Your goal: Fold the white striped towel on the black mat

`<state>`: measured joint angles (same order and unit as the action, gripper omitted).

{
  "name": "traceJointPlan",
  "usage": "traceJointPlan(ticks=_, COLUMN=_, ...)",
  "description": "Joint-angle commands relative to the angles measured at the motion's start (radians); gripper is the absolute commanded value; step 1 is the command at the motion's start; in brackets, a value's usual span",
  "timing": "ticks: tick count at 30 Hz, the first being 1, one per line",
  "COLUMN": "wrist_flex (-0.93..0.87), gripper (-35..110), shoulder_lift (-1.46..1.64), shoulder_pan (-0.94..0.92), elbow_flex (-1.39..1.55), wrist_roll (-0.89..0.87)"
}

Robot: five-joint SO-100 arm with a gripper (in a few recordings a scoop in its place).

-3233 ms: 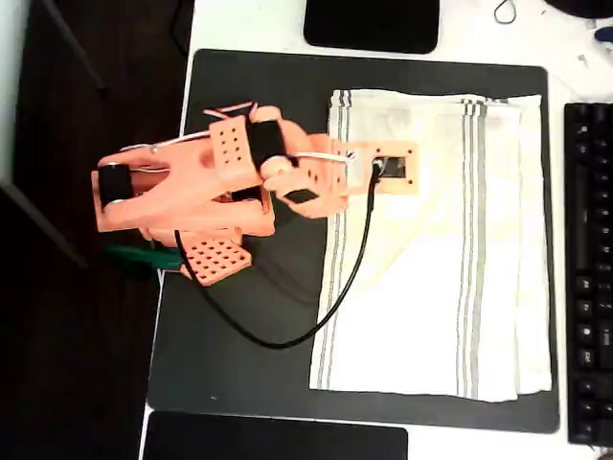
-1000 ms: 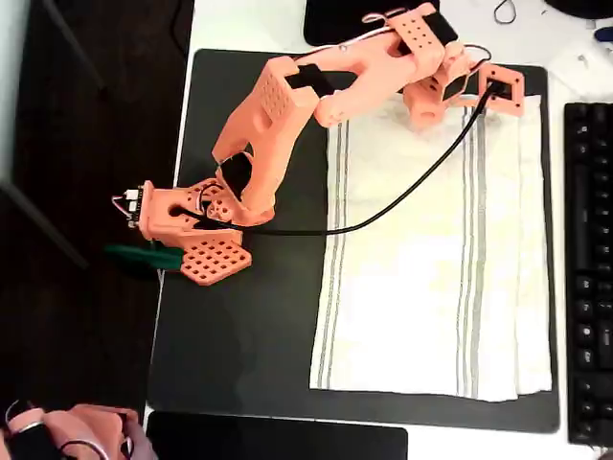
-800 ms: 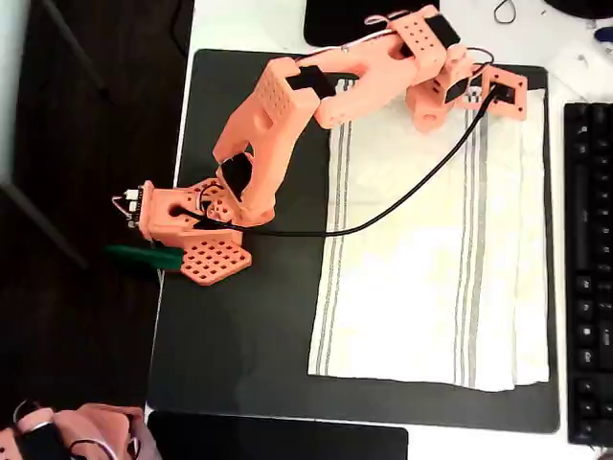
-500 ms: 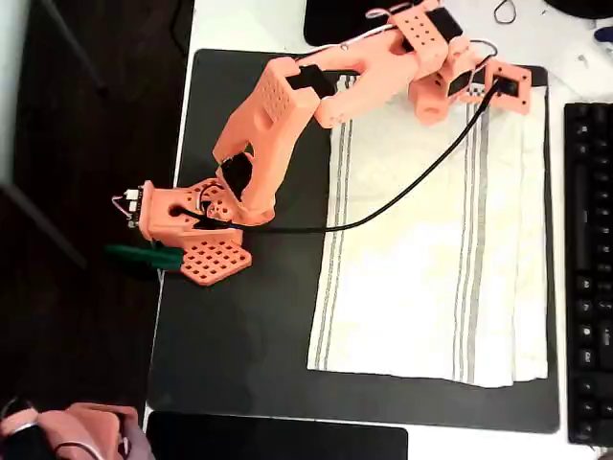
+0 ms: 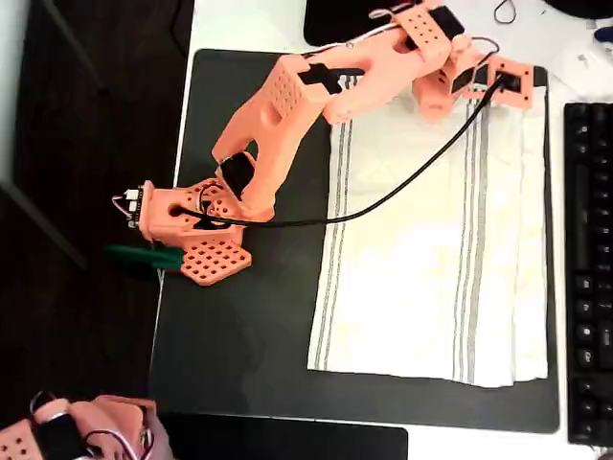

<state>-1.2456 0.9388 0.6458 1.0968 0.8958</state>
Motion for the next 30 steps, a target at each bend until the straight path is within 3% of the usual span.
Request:
traceJointPlan(ticks=1, wrist_flex=0.012, gripper=15, shoulder_lift=-0.002, shoulder_pan=-0.009, elbow_flex=-0.032, wrist_roll=0.0)
traceJointPlan(ticks=4, wrist_flex=0.011, gripper=0, shoulder_lift=-0.005, shoulder_pan=-0.011, elbow_flex=-0.031, wrist_roll=0.006)
traceJointPlan(ticks=22, wrist_flex=-0.167, gripper=0, shoulder_lift=0.33, shoulder_pan=-0.083, elbow_flex=0.005, wrist_roll=0.063)
traceJointPlan(ticks=30, wrist_flex=-0.239, gripper=0, shoulder_lift=0.607, shoulder_pan=-0.242, elbow_flex=0.176, wrist_roll=0.17)
